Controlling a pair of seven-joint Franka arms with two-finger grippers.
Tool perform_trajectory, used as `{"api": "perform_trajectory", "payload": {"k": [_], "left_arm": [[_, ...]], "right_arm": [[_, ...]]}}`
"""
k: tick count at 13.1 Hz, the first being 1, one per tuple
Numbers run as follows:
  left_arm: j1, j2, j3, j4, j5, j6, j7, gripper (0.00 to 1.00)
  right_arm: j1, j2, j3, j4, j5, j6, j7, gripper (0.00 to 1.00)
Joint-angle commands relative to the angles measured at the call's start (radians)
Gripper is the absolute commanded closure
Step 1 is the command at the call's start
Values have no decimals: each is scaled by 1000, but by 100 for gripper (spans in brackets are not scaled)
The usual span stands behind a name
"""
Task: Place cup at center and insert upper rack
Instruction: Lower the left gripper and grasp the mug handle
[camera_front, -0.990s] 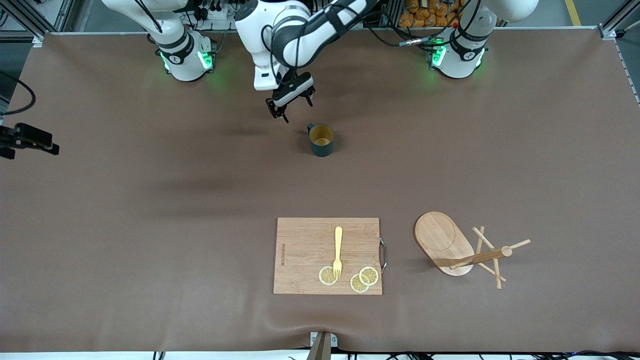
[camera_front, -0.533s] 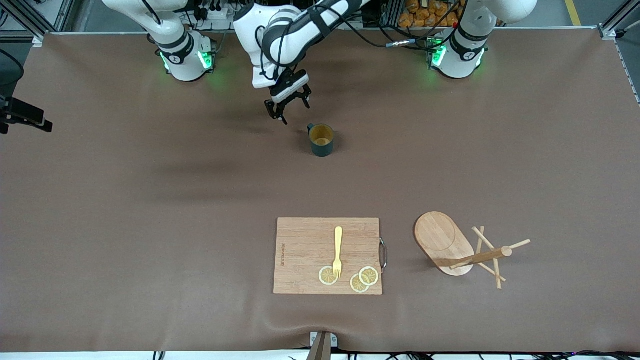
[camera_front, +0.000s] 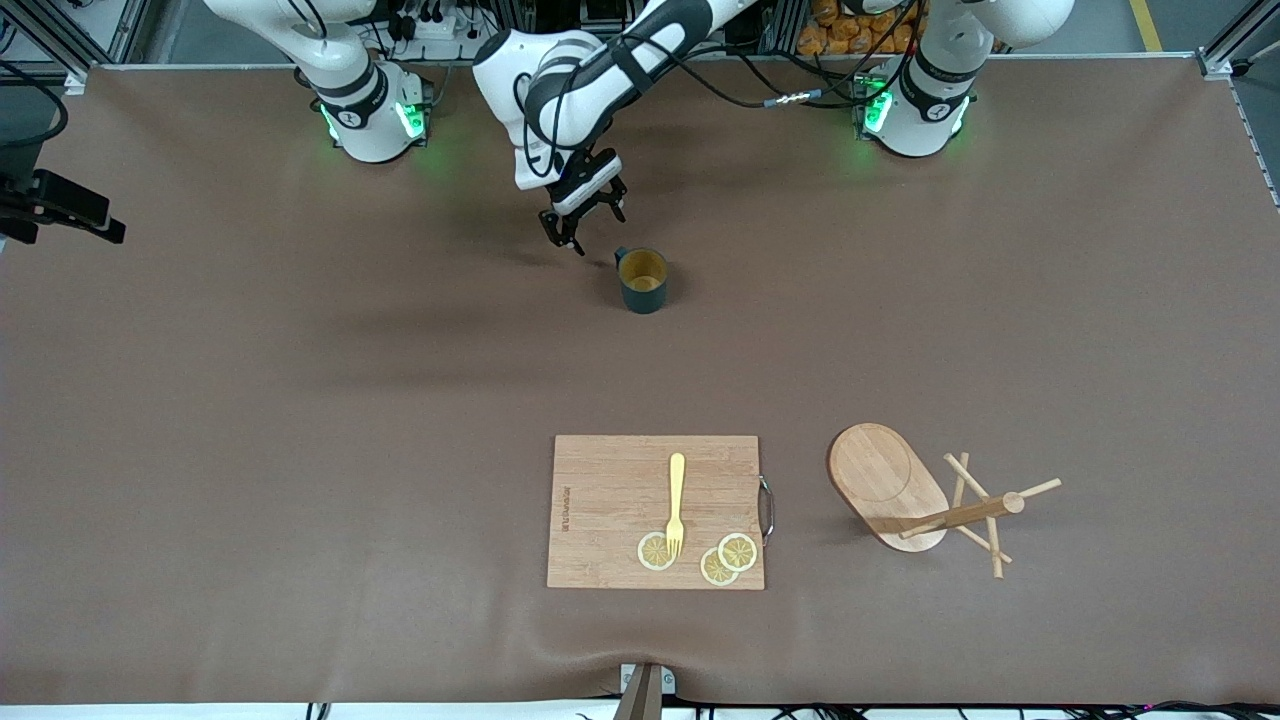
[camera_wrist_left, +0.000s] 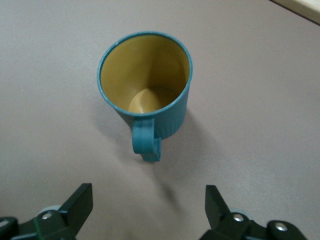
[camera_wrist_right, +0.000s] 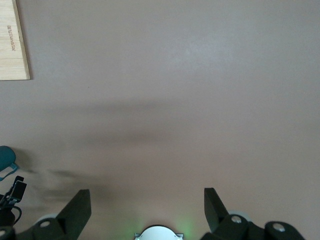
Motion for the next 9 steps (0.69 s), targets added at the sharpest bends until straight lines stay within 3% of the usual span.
{"api": "perform_trajectory", "payload": {"k": [1,9], "left_arm": [[-15,24,12,24,40,-11,-22,10],[-21,59,26,24,98,-20,-30,10]], "right_arm": [[-14,-25,22,-52,-9,26,18,0],[-20,-24,41,-43,-20,40,54,0]]}}
